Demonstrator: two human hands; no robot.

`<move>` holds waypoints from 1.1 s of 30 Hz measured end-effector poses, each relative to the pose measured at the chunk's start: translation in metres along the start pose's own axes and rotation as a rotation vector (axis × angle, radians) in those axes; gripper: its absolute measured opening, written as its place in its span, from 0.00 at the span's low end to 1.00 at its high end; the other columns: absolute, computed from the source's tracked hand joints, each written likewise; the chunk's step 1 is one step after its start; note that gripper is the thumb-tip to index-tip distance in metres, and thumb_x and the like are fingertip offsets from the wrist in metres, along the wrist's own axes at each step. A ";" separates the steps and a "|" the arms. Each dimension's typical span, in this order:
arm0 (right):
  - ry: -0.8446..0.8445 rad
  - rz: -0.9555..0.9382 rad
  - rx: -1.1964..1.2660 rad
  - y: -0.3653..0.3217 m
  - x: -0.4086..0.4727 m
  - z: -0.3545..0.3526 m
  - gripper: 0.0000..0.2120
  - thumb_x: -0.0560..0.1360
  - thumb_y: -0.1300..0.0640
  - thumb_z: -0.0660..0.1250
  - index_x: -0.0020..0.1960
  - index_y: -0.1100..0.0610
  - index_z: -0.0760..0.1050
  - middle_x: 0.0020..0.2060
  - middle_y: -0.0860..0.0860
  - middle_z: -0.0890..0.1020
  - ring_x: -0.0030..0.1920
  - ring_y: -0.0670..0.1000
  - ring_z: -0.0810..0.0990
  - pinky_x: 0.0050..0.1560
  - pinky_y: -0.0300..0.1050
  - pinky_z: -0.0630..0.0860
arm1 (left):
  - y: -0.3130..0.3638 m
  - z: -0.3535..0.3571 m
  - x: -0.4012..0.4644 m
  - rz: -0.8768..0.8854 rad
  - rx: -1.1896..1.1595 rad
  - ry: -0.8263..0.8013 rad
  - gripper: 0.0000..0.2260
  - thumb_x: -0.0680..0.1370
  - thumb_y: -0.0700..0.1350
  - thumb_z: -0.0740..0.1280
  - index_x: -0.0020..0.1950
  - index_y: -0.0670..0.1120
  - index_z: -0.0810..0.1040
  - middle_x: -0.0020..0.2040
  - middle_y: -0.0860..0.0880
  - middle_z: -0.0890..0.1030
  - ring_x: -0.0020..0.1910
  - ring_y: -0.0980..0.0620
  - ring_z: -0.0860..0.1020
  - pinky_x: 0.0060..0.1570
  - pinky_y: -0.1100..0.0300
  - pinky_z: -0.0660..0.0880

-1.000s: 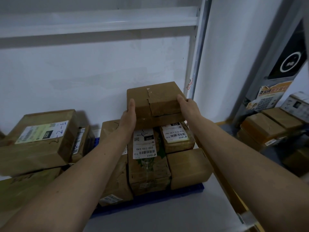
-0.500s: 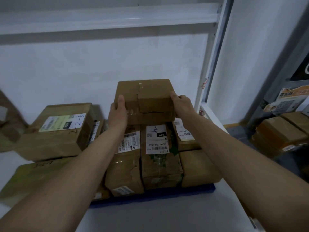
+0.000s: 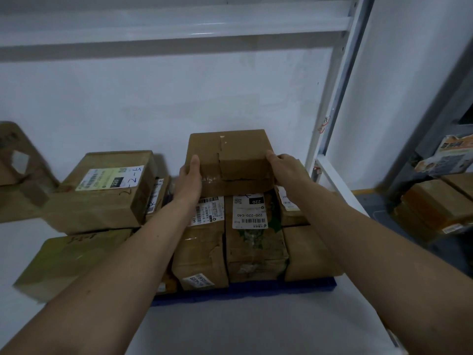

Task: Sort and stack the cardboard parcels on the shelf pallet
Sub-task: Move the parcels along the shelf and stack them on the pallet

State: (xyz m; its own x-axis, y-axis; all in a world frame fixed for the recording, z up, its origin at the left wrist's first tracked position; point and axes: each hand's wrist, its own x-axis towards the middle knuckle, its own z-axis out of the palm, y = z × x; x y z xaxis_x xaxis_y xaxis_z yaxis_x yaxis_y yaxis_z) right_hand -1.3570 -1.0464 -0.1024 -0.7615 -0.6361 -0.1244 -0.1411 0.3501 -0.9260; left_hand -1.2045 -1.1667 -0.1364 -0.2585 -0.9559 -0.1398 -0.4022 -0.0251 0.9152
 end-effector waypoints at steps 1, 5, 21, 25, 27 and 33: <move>-0.004 -0.001 0.002 -0.001 -0.001 0.000 0.20 0.81 0.45 0.55 0.61 0.60 0.71 0.46 0.52 0.74 0.49 0.53 0.74 0.50 0.47 0.72 | 0.000 -0.001 0.001 0.001 0.006 -0.004 0.31 0.78 0.67 0.46 0.75 0.51 0.63 0.70 0.45 0.71 0.68 0.42 0.68 0.64 0.47 0.64; -0.025 -0.008 0.002 0.000 -0.001 0.001 0.21 0.81 0.45 0.56 0.64 0.60 0.70 0.47 0.51 0.74 0.47 0.51 0.74 0.45 0.44 0.72 | 0.001 -0.005 0.005 -0.014 0.001 -0.008 0.31 0.79 0.67 0.46 0.75 0.51 0.63 0.71 0.44 0.70 0.69 0.41 0.67 0.69 0.44 0.62; 0.072 -0.280 -0.406 -0.024 0.001 0.005 0.26 0.80 0.47 0.58 0.73 0.59 0.60 0.68 0.58 0.68 0.67 0.59 0.67 0.63 0.52 0.66 | 0.021 -0.029 0.007 0.140 0.109 -0.009 0.34 0.77 0.69 0.49 0.74 0.48 0.64 0.72 0.45 0.69 0.70 0.43 0.68 0.69 0.45 0.64; 0.063 -0.733 -0.891 -0.058 -0.018 0.024 0.25 0.77 0.54 0.62 0.72 0.55 0.65 0.72 0.56 0.65 0.73 0.60 0.59 0.71 0.59 0.58 | 0.041 -0.061 -0.009 0.479 0.542 0.096 0.27 0.78 0.59 0.61 0.74 0.48 0.65 0.74 0.46 0.66 0.72 0.46 0.63 0.70 0.52 0.59; -0.003 -0.835 -0.999 -0.070 -0.031 0.042 0.26 0.76 0.53 0.63 0.73 0.54 0.63 0.74 0.55 0.62 0.74 0.59 0.56 0.72 0.60 0.54 | 0.043 -0.078 -0.020 0.599 0.809 0.160 0.26 0.77 0.58 0.64 0.72 0.49 0.68 0.74 0.46 0.66 0.73 0.45 0.61 0.71 0.52 0.57; -0.176 -1.086 -1.150 -0.079 -0.075 0.113 0.30 0.76 0.47 0.64 0.75 0.49 0.58 0.76 0.53 0.56 0.75 0.60 0.52 0.71 0.64 0.52 | 0.010 -0.152 -0.070 0.461 1.076 0.271 0.23 0.74 0.58 0.68 0.65 0.49 0.74 0.68 0.45 0.71 0.68 0.44 0.66 0.67 0.52 0.63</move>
State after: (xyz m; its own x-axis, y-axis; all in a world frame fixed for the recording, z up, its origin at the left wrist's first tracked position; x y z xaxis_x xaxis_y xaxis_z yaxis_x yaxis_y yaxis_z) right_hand -1.2172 -1.1037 -0.0602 0.0832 -0.9582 0.2738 -0.9887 -0.0449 0.1432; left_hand -1.0573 -1.1440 -0.0597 -0.4297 -0.8443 0.3201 -0.8812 0.4694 0.0554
